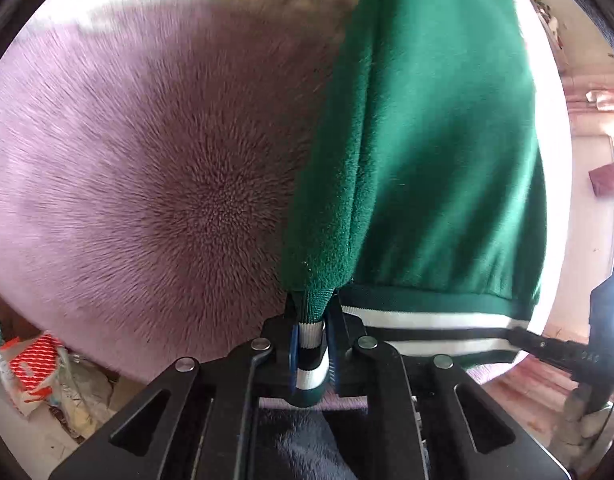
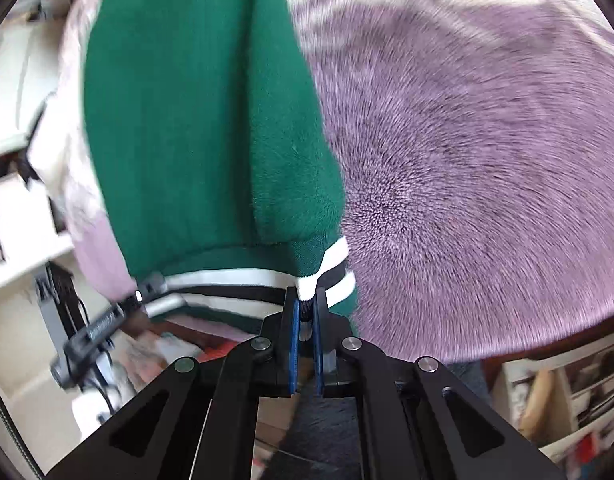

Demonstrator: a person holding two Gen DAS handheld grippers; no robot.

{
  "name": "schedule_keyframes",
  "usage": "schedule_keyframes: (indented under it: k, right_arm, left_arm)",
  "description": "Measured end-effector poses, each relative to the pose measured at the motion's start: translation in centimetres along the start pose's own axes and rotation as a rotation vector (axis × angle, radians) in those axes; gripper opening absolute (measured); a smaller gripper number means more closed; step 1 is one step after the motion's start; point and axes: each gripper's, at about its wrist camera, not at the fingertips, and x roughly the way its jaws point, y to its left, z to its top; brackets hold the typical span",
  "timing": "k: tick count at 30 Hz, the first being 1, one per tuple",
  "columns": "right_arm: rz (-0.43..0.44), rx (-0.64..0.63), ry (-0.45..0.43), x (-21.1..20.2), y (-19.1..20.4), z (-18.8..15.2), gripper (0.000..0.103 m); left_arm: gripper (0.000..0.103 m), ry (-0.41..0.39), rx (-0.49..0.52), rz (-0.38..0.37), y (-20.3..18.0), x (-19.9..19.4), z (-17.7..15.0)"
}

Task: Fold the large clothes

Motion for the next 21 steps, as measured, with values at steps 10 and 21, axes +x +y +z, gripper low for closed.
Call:
schedule_keyframes:
  k: [10, 21]
  right_arm:
    - [0.181, -0.026, 0.051, -0.9, -6.4, 2.9, 0.059]
    - [0.491, 0.026, 0.058, 7.1, -8.7, 5.6, 0.078]
  left_arm:
    - [0.066, 0.027, -0.047, -0.237, 2.3, -2.9, -1.1]
    - [0.080, 0.024, -0.017, -0.309, -0.6, 2.9, 2.4]
